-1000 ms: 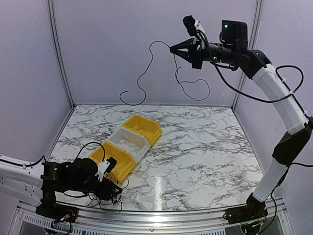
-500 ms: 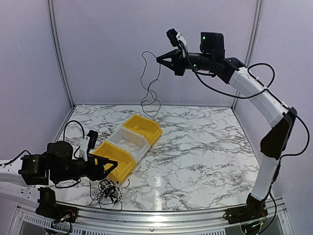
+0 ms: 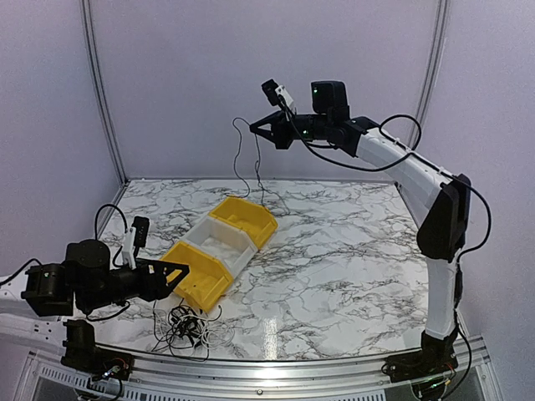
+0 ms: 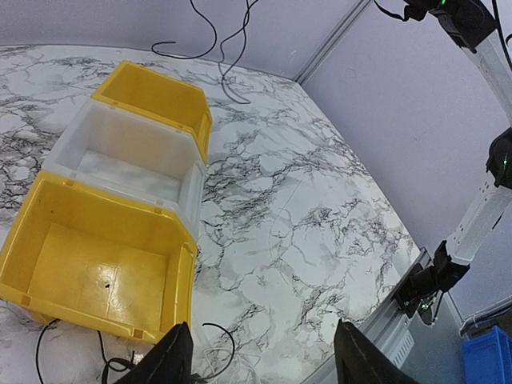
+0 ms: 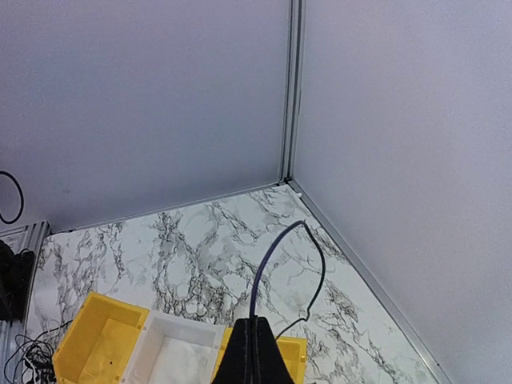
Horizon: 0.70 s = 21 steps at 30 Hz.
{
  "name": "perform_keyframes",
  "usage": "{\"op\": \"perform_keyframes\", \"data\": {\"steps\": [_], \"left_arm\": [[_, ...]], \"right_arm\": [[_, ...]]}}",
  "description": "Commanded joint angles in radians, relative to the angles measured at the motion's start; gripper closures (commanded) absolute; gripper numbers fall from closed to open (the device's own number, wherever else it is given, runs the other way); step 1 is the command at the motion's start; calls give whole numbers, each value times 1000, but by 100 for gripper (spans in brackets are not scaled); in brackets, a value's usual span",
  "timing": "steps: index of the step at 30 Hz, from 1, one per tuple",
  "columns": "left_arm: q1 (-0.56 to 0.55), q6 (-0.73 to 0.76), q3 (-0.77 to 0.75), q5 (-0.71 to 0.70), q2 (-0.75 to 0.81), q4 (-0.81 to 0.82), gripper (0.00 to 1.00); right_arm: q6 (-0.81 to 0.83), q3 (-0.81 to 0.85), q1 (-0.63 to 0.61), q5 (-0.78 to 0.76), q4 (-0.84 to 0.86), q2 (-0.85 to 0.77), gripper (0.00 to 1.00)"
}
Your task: Untangle the cables
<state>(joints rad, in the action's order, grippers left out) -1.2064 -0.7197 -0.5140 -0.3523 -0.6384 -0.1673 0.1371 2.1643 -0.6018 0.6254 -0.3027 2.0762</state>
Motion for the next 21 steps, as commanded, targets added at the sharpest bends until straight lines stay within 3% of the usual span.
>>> {"op": "perform_keyframes", "data": {"steps": [1, 21], "left_arm": [[-5, -29, 9, -33, 18, -43, 37], [-5, -76, 31, -73, 77, -91, 37]], "right_arm": [[-37, 82, -29, 0, 70, -9, 100], [-119, 152, -81, -8, 138, 118, 100]]}}
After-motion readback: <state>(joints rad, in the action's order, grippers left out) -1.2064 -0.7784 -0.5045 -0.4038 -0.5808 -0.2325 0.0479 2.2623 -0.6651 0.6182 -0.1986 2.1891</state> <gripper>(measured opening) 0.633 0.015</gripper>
